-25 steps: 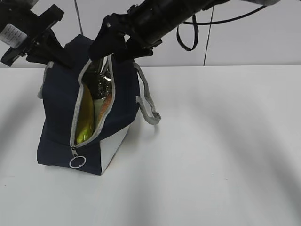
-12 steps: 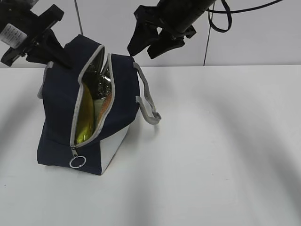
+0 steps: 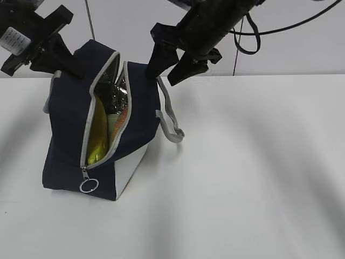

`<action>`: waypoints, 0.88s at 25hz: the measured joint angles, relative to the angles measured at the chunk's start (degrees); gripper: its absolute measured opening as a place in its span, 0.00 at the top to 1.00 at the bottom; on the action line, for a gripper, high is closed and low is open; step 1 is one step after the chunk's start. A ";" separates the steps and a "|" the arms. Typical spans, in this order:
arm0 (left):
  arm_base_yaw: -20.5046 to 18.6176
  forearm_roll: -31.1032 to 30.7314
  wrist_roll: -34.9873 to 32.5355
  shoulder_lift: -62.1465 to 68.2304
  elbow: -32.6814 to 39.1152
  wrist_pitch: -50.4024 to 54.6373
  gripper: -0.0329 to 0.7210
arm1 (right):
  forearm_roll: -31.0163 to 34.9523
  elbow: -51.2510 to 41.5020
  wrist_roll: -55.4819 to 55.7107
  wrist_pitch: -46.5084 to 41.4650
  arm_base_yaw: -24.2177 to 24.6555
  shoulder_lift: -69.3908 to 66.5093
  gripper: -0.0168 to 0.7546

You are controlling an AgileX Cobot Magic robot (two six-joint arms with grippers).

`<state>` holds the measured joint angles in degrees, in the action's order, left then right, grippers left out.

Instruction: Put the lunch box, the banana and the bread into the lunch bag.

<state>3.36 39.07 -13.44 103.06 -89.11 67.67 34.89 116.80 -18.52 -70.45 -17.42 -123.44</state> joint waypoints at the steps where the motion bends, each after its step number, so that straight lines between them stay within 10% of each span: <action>1: 0.00 0.00 -0.04 0.00 0.00 0.00 0.96 | 0.58 0.00 0.00 0.00 -0.25 -0.81 0.39; 12: 0.00 -0.11 -0.31 0.00 0.00 -0.28 0.96 | 3.12 0.42 -0.46 0.00 -1.14 -5.10 0.96; 22: 2.01 6.92 -2.26 0.11 0.00 -2.71 0.96 | -1.13 9.69 0.76 -1.17 -1.23 -3.97 0.99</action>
<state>5.37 45.99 -15.70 103.17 -89.11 64.96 33.76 126.49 -17.76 -71.62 -18.65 -127.41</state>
